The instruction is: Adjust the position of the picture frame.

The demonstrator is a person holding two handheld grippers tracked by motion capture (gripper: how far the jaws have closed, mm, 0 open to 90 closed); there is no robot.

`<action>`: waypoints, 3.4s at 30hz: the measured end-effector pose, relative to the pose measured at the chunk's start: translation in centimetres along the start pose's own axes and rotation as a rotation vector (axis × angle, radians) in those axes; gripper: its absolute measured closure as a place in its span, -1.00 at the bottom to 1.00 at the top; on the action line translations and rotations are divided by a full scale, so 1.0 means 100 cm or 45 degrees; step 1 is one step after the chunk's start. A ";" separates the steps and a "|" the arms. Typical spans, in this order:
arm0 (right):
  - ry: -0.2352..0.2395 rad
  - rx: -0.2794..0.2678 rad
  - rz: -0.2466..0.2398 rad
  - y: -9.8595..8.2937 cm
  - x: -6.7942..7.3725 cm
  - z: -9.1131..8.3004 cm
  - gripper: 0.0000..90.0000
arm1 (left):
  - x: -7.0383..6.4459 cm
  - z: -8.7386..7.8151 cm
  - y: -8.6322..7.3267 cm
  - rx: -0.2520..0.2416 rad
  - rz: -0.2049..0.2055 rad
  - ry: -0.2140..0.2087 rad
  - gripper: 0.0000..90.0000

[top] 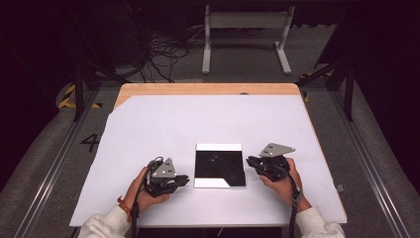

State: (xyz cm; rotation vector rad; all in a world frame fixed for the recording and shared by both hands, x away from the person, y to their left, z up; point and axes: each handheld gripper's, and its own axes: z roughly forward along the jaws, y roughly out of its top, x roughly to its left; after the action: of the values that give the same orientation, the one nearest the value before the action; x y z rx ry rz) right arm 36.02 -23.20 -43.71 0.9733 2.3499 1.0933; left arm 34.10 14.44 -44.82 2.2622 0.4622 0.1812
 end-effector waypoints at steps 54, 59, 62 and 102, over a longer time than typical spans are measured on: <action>0.320 0.258 0.014 -0.013 0.030 -0.007 0.41 | -0.003 -0.037 -0.053 0.027 -0.151 0.174 -0.25; 0.378 0.175 0.209 -0.014 0.018 -0.005 0.30 | -0.003 -0.036 -0.052 0.041 -0.158 0.176 -0.28; 0.399 0.157 0.255 -0.013 0.017 -0.002 0.22 | -0.003 -0.034 -0.052 0.045 -0.152 0.176 -0.29; 0.534 0.035 0.556 -0.001 0.002 0.032 0.09 | -0.004 -0.025 -0.045 0.032 -0.150 0.188 -0.49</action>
State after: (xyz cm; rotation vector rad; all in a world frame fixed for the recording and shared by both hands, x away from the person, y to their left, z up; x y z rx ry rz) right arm 37.63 -21.48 -45.82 1.4330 2.5411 1.5612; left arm 31.86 18.73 -46.50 2.2470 0.6776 0.2849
